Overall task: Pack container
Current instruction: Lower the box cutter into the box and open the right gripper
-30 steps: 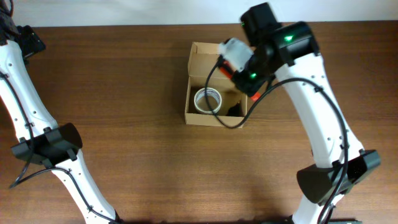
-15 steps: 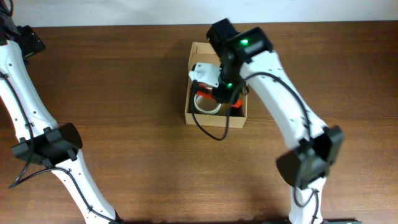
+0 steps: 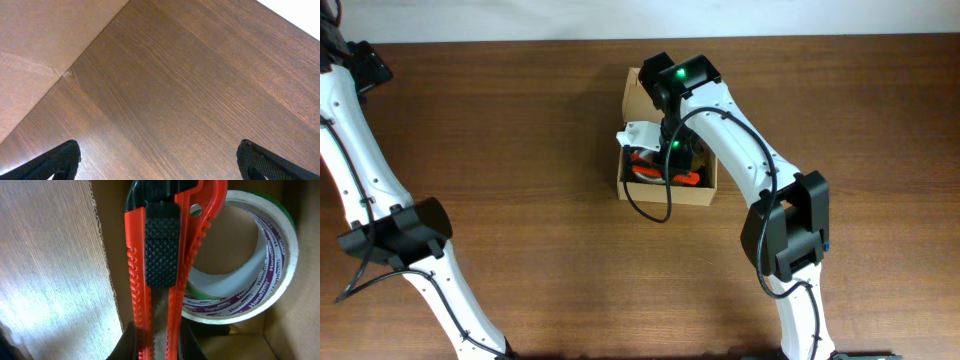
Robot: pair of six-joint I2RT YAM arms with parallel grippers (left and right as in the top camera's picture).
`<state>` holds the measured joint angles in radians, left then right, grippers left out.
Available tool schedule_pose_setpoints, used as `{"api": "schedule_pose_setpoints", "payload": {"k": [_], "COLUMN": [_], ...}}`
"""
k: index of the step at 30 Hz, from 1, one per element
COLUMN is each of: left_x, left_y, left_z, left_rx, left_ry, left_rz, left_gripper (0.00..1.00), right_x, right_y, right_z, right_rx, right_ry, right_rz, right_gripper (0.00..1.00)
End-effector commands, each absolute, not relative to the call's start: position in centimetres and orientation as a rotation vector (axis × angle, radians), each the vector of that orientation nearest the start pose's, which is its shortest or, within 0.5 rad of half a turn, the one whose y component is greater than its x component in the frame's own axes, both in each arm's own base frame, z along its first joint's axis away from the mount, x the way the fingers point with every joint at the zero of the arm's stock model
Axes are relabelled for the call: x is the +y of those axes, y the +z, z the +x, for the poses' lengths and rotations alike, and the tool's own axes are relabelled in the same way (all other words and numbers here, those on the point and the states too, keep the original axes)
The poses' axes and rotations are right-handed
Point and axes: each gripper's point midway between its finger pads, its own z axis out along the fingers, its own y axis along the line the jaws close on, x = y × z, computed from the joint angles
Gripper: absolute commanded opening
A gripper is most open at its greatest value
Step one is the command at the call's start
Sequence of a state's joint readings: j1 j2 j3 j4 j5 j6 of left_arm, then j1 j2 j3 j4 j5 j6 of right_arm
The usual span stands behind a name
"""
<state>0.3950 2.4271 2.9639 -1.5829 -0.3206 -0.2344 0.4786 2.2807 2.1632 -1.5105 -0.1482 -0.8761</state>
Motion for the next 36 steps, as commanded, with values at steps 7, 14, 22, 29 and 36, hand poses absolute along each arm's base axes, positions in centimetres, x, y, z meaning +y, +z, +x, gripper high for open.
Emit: {"api": "schedule_pose_setpoints", "payload": {"k": [7,14,22,29,36], "left_x": [24.8,24.8,24.8,24.8,24.8], "left_y": [26.6,26.6,26.6,26.6,26.6], "left_z": [45.4,45.4,45.4,45.4,45.4], "left_rx": [2.432,2.432,2.432,2.432,2.432], "left_ry": [0.472,0.472,0.472,0.472,0.472], "left_rz": [-0.907,-0.907,-0.907,-0.907,-0.907], "left_gripper": [1.00,1.00,1.00,1.00,1.00], "right_x": [21.9,21.2,21.0,20.5,20.7], "right_y": [9.3,9.1,7.7,5.7,5.5], "right_z": [36.9,37.2,36.0,34.5,35.1], "right_rx": [2.462,2.482,2.522,2.573,2.584], "right_ry": [0.359,0.372,0.441,0.487,0.465], "right_rz": [-1.966,-1.940,-1.945,-1.965,-1.922], "right_gripper": [0.10,0.10,0.10,0.11,0.34]}}
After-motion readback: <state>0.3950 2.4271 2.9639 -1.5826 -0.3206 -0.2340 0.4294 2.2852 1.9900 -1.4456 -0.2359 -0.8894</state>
